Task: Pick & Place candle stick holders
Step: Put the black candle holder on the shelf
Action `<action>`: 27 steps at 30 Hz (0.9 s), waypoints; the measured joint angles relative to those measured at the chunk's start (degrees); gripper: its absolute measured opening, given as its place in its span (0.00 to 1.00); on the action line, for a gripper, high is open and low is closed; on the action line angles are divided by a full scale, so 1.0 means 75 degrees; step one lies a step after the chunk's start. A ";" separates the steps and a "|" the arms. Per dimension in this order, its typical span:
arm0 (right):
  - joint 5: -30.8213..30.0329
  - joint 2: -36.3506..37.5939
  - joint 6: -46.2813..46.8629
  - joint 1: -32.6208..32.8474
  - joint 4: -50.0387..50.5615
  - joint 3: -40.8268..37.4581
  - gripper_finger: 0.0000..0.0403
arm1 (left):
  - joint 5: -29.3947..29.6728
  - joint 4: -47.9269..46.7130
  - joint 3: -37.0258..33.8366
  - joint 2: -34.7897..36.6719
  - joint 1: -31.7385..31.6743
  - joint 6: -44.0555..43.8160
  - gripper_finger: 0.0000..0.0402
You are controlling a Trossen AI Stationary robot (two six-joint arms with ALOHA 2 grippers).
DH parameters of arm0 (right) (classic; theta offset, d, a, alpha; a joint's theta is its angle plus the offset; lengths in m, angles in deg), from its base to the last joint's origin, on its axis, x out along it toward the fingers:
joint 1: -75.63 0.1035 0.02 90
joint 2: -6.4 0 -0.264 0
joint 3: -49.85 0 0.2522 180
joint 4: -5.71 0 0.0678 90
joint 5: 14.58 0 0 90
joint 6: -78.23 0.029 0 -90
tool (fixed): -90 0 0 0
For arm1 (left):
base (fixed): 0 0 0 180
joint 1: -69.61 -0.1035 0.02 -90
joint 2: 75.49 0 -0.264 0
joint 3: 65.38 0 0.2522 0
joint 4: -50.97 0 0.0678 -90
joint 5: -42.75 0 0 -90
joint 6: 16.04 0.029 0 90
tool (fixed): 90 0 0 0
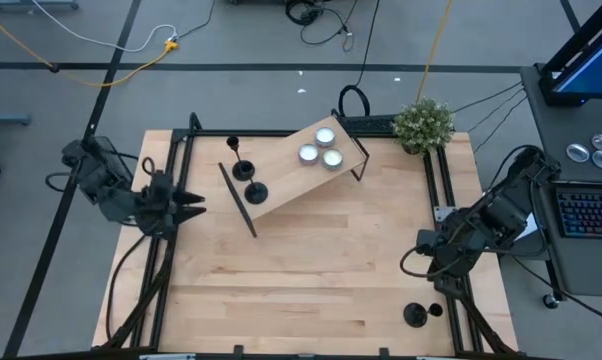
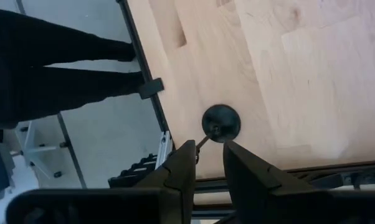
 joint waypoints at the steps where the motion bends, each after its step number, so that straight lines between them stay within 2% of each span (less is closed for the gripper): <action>1: -0.0016 0.0000 0.0020 0.0001 0.0029 0.0000 0.18 | -0.0080 -0.0003 0.0000 0.0091 -0.0058 0.0185 0.42; 7: -0.0012 0.0000 0.0790 -0.0001 0.0176 0.0000 0.18 | -0.0690 -0.0014 0.0000 0.0363 -0.0490 0.1032 0.42; 13: 0.0001 0.0000 0.0959 -0.0001 0.0192 0.0000 0.18 | -0.1283 0.0082 -0.0033 0.0353 -0.0859 0.1398 0.42; 19: 0.0004 0.0003 0.1240 -0.0001 0.0317 0.0000 0.18 | -0.2110 0.1806 -0.0792 0.0366 -0.1183 0.2225 0.31; 23: 0.0022 0.0003 0.1320 -0.0001 0.0311 0.0000 0.18 | -0.2355 0.2211 -0.1199 0.0363 -0.1453 0.2150 0.24; 27: 0.0038 0.0003 0.1404 -0.0001 0.0311 0.0000 0.18 | -0.2439 0.2755 -0.1542 0.0355 -0.1741 0.2156 0.22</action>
